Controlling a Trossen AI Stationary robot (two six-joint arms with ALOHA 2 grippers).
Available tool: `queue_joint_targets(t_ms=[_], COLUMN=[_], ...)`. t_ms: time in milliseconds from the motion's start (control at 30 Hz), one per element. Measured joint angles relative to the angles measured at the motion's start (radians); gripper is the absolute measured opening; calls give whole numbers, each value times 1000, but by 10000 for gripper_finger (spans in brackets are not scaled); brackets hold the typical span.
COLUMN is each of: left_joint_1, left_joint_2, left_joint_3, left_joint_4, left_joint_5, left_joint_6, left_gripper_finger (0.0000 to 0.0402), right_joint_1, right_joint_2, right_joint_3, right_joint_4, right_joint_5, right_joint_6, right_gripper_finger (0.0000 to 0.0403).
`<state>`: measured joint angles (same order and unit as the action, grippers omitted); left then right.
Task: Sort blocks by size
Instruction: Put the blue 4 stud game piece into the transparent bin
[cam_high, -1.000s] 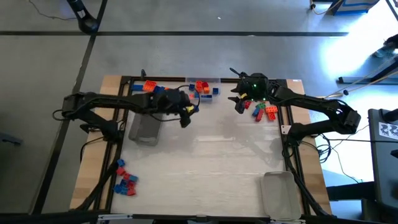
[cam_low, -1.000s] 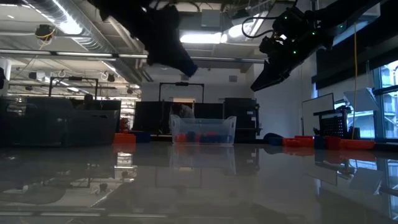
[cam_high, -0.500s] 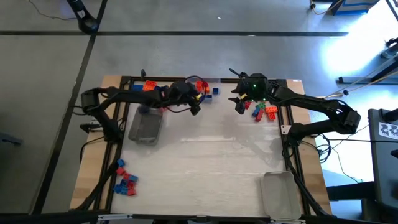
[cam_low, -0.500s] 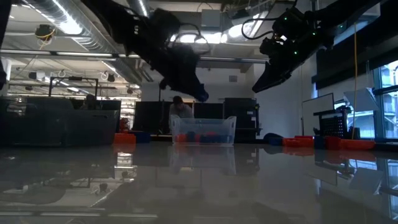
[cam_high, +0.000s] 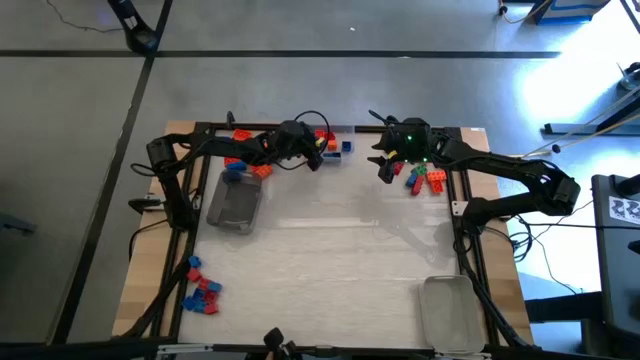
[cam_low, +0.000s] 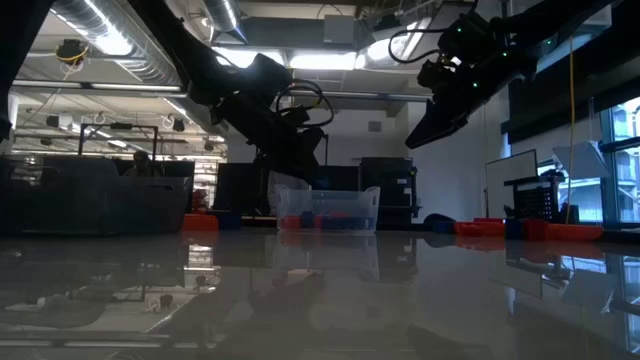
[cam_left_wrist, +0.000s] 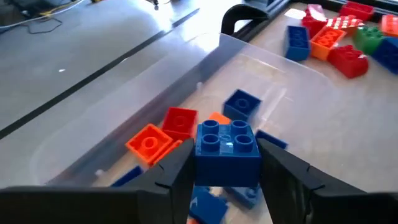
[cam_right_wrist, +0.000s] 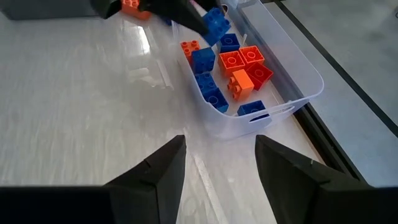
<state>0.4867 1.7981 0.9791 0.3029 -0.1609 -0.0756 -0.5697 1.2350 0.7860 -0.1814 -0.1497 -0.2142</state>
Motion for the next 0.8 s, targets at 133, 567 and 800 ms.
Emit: queue_joint_targets(t_ms=[133, 567, 800], left_joint_1=[6, -5, -24], left_joint_2=[-16, -174, -230], left_joint_3=[0, 1, 0], left_joint_4=[-24, -149, -271], left_joint_5=[3, 12, 70], left_joint_6=[3, 31, 6], left_gripper_finger=[183, 207, 214], right_joint_1=[0, 0, 0], right_joint_2=[0, 0, 0], right_joint_3=[0, 0, 0], right_joint_4=[0, 7, -11], right_joint_5=[0, 0, 0], right_joint_6=[0, -1, 0], right_gripper_finger=[193, 193, 193])
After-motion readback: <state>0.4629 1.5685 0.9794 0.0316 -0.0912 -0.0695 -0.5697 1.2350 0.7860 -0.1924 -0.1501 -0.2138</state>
